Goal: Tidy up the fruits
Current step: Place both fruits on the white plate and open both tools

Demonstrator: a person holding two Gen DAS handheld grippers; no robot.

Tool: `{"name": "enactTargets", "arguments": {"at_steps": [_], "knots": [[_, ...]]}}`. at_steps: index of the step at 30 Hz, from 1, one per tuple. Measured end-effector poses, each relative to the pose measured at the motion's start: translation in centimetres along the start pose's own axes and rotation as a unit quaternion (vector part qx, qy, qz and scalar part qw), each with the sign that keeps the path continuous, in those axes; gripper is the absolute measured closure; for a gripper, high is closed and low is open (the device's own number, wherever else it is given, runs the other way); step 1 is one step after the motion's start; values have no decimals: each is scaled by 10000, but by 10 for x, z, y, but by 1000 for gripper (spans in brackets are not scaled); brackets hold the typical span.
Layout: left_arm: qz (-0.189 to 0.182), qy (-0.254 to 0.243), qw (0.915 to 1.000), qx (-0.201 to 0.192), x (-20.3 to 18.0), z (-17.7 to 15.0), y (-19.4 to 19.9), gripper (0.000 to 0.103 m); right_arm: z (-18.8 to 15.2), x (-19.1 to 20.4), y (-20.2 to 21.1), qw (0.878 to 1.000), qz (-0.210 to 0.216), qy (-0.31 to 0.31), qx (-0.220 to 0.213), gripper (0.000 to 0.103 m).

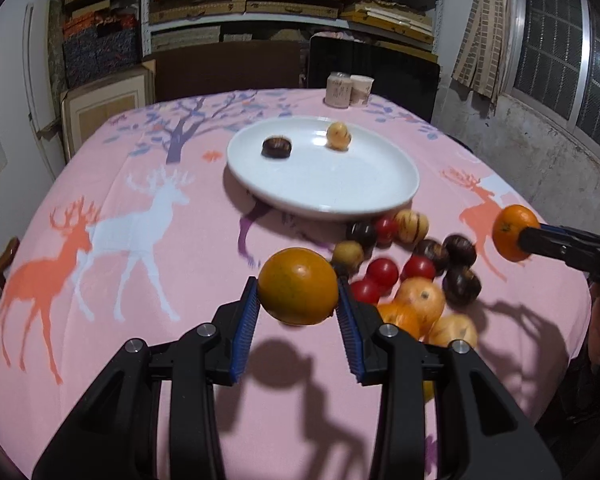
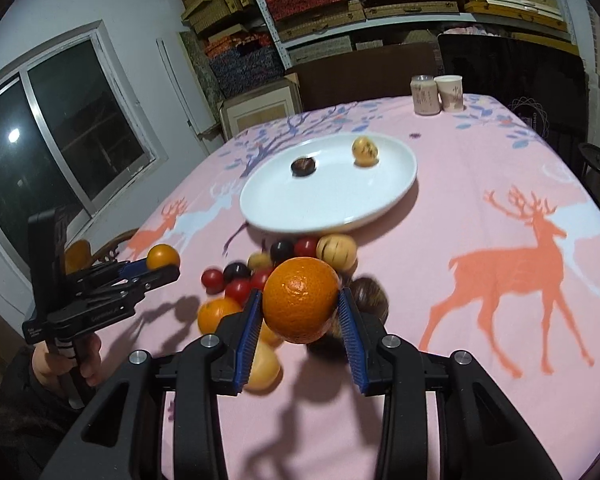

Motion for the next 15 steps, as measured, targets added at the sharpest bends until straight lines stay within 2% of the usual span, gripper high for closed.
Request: {"name": "enactTargets", "arguments": {"at_steps": [5,9,13,15], "knots": [[26,-127,9999,-50,-6,55,-21,65,49,-21,-14,9998,-70,-103,-139,64],[82,-171,9997,165,-7,97,-70,65,91,-42,-49,9997,-205,-144,-49,64],[241,-249,9983,479,-10,119,-126,65,119,-63,-95,9990,-376,-195,111,64],[191,-214,9973,675,-11,124,-151,65,127,-72,-119,9985,-462,-204,211,64]]}}
Point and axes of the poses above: each gripper's, at about its wrist camera, not at the fingertips, and y roughly against the way its jaws point, x to its left, z to its top, the point moved 2 cm from there along -y, roughly the way its jaws point, and after that the axes turned 10 degrees about z, right-handed, at the moved point
